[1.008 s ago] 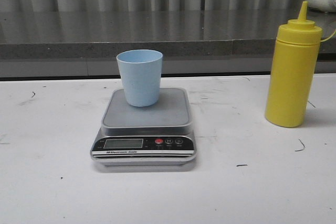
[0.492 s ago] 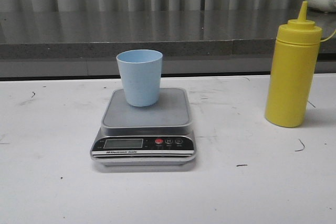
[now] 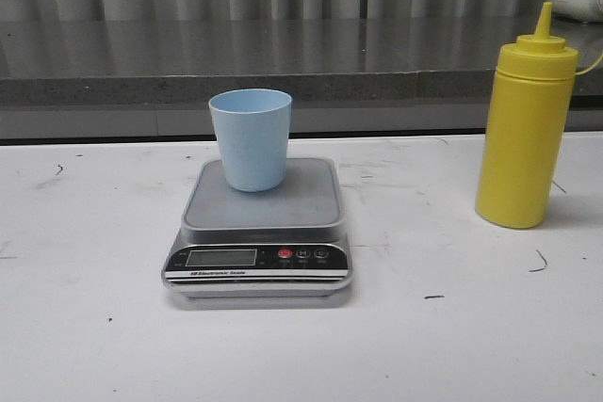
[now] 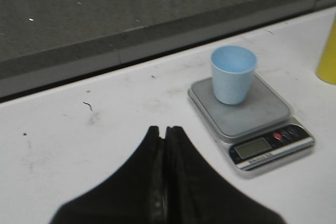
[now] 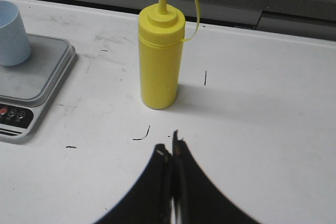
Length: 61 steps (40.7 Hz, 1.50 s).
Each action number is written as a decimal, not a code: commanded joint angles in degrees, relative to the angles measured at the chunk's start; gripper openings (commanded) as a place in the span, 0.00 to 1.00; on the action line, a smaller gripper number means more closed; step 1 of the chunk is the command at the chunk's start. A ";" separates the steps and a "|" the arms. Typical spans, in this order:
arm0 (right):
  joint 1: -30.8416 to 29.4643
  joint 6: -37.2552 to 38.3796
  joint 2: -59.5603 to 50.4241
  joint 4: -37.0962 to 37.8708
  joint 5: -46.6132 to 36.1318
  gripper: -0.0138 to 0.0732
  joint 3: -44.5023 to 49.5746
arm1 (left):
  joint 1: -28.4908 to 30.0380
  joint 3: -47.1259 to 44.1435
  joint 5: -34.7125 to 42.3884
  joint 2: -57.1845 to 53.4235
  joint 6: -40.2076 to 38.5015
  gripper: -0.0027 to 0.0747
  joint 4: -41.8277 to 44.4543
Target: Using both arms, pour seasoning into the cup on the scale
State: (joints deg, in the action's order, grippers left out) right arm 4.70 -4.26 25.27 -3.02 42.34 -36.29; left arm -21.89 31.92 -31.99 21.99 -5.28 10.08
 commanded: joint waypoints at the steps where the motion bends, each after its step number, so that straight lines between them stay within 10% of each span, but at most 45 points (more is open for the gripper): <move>1: -0.01 -0.60 0.23 0.40 -3.74 0.02 -1.79 | 4.95 -3.66 10.62 -3.50 -0.40 0.01 0.06; 17: -0.01 -0.60 0.23 0.40 -3.74 0.02 -1.79 | 21.16 -25.13 22.21 -20.08 -0.40 0.01 -6.94; 61: -0.01 -0.60 0.23 0.40 -3.72 0.02 -1.79 | 21.86 -33.28 32.44 -23.57 -0.40 0.01 -8.15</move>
State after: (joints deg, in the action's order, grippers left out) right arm 4.70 -4.26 25.27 -3.02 42.46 -36.29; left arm -0.06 -0.51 -4.57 -0.17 -5.28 1.85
